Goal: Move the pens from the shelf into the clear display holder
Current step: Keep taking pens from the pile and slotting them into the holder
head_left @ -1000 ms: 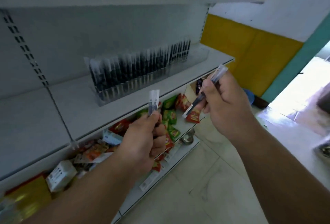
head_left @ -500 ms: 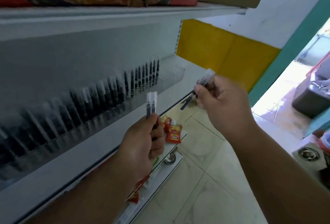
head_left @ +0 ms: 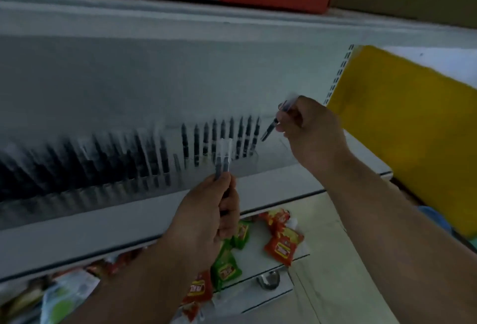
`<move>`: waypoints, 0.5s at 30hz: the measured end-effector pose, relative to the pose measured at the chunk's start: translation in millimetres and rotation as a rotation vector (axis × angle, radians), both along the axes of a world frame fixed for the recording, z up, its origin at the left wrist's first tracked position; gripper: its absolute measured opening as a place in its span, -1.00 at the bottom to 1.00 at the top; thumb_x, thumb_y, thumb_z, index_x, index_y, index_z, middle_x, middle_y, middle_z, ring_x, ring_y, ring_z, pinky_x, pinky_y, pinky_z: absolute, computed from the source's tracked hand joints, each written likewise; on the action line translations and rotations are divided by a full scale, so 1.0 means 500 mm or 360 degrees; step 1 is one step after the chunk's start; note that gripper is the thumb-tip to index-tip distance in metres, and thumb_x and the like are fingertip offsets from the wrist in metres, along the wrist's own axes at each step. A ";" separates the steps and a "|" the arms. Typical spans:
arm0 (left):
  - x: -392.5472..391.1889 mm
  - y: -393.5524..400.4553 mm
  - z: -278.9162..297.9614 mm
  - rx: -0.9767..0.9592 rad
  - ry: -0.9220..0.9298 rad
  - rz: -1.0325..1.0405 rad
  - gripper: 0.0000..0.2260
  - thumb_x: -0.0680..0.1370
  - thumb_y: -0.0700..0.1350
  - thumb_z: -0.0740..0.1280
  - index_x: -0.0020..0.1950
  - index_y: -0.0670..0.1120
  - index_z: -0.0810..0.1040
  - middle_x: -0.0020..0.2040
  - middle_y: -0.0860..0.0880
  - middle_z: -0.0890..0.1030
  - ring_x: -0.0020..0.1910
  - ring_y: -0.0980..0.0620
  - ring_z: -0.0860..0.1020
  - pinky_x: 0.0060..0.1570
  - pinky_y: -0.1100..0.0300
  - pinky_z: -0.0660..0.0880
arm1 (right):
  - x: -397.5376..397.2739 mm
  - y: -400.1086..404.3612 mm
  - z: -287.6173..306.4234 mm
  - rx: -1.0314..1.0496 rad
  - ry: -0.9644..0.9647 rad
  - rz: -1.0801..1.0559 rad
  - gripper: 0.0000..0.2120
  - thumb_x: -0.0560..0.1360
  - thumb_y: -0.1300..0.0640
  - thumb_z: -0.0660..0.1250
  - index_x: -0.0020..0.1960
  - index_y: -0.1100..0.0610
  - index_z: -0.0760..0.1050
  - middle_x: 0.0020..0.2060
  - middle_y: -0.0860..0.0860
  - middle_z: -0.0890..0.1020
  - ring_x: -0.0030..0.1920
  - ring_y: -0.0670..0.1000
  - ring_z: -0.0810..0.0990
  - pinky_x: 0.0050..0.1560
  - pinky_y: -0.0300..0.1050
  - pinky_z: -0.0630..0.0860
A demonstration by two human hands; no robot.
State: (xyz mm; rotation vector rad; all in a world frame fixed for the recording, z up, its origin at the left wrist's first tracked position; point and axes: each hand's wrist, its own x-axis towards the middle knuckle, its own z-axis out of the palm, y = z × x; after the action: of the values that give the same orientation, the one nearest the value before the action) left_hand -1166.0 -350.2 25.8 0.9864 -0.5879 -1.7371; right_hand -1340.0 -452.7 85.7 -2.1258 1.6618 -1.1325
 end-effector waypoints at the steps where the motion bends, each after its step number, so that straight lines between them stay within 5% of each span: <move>1: -0.017 0.000 0.002 0.0021 -0.0018 0.0059 -0.76 0.68 -0.03 0.12 -0.15 -0.06 0.37 -0.42 0.01 0.23 -0.52 0.08 0.08 -0.51 0.20 -0.01 | -0.009 -0.017 -0.002 0.0026 0.0058 0.0049 -0.91 0.61 0.04 0.27 -0.07 -0.01 0.48 -0.16 -0.02 0.67 -0.08 -0.01 0.64 -0.06 -0.08 0.57; 10: -0.119 0.019 0.004 0.0045 -0.0068 0.0494 -0.76 0.69 -0.08 0.10 -0.14 -0.08 0.40 -0.41 0.01 0.25 -0.52 0.09 0.11 -0.50 0.19 -0.03 | -0.032 -0.108 -0.022 0.0190 0.0303 0.0511 -0.84 0.62 0.06 0.24 -0.03 0.12 0.52 -0.17 0.01 0.64 -0.15 0.00 0.62 -0.10 -0.10 0.55; 15: -0.132 0.020 0.008 0.0002 -0.0081 0.0598 -0.76 0.69 -0.07 0.12 -0.15 -0.08 0.42 -0.40 0.01 0.26 -0.53 0.10 0.13 -0.54 0.23 0.01 | -0.033 -0.138 -0.044 0.0303 0.0435 0.0527 -0.81 0.62 0.00 0.25 -0.08 0.09 0.49 -0.30 -0.08 0.52 -0.21 -0.02 0.53 -0.26 -0.18 0.35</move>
State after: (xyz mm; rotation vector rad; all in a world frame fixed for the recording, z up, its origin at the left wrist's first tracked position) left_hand -1232.1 -340.1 30.0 1.0682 -0.4022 -1.3831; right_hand -1356.3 -521.5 63.5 -2.3927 1.3758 -0.5871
